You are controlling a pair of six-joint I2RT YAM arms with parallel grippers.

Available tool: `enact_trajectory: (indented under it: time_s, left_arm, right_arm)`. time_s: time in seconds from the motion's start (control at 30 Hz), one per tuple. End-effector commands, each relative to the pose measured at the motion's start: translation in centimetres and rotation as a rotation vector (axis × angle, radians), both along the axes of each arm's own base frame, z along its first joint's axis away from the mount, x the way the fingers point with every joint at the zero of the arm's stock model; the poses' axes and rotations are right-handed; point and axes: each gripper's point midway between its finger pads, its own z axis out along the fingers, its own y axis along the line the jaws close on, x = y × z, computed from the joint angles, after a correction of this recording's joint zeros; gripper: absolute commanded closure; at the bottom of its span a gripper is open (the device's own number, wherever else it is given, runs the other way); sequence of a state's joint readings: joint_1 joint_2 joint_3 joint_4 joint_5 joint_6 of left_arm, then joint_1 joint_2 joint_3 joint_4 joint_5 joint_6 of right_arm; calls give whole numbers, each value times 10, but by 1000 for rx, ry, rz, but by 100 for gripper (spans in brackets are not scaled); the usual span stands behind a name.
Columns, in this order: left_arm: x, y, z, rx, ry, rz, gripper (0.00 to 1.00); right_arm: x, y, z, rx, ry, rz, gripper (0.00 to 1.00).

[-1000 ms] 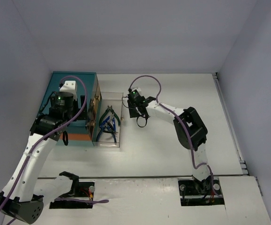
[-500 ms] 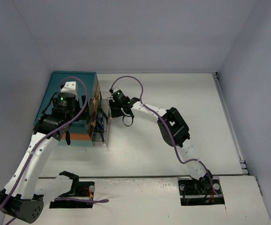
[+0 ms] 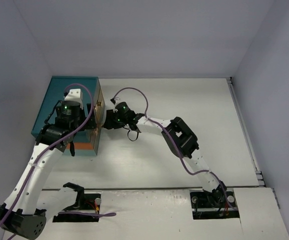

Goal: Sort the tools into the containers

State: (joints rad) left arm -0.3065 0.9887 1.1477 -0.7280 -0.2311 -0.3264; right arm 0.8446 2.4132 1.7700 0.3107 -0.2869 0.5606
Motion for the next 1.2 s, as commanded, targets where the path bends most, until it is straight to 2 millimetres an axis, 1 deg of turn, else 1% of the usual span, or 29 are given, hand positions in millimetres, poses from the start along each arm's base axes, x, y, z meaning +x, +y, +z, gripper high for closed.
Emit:
enact_trajectory:
  time_s: [0.0,0.1,0.17,0.2,0.23,0.27,0.3,0.33,0.37,0.4,0.47,0.5,0.53,0.57,0.6,0.67,0.77,0.87,0.93,1.03,1.13,1.17]
  left_arm:
    - [-3,5,41,-14,-123,0,19]
    - [-8,12,65,4,-187,5,19]
    - [-12,17,81,19,-229,9,19]
    - [-15,19,92,20,-257,7,19]
    - [-19,22,104,25,-285,7,19]
    - [-24,25,117,30,-315,11,19]
    - [-29,29,130,31,-347,16,19]
    - [-33,31,138,42,-365,13,19]
    - [-36,33,145,44,-385,16,19]
    - [-44,37,156,44,-417,24,19]
    - [-55,44,171,50,-464,37,19]
    - [-62,47,178,51,-486,42,19]
    - [-70,50,183,50,-509,47,19]
    - [-76,55,186,55,-524,59,19]
    - [-82,59,189,59,-536,69,19]
    - [-95,66,189,72,-551,87,19]
    - [-113,85,177,122,-532,148,19]
    - [-136,102,161,160,-496,204,19]
    - [-144,108,148,186,-454,223,19]
    - [-165,122,128,210,-408,275,19]
    - [-178,128,119,205,-398,300,19]
    - [-179,129,116,215,-392,299,19]
  right_arm:
    - [6,-7,144,209,-246,-19,57]
    - [16,-69,159,64,-328,-131,52]
    - [18,-109,165,-27,-363,-194,50]
    - [21,-136,180,-75,-400,-251,49]
    - [22,-162,200,-111,-441,-306,47]
    - [20,-188,220,-140,-478,-351,45]
    - [12,-210,238,-161,-506,-378,42]
    - [15,-237,250,-194,-530,-453,40]
    - [4,-264,278,-181,-572,-501,38]
    - [-4,-288,293,-204,-598,-549,33]
    - [-18,-331,310,-278,-630,-633,22]
    - [-29,-353,320,-306,-646,-673,15]
    - [-47,-375,337,-309,-670,-711,9]
    - [-59,-394,348,-322,-689,-751,5]
    - [-70,-409,356,-329,-703,-786,1]
    - [-98,-443,372,-331,-743,-866,0]
    - [-138,-488,387,-307,-777,-985,0]
    - [-179,-525,395,-253,-806,-1072,0]
    - [-189,-534,391,-251,-817,-1088,0]
    - [-209,-552,382,-244,-831,-1117,0]
    - [-215,-557,376,-242,-832,-1121,0]
    - [-215,-552,375,-231,-837,-1092,0]
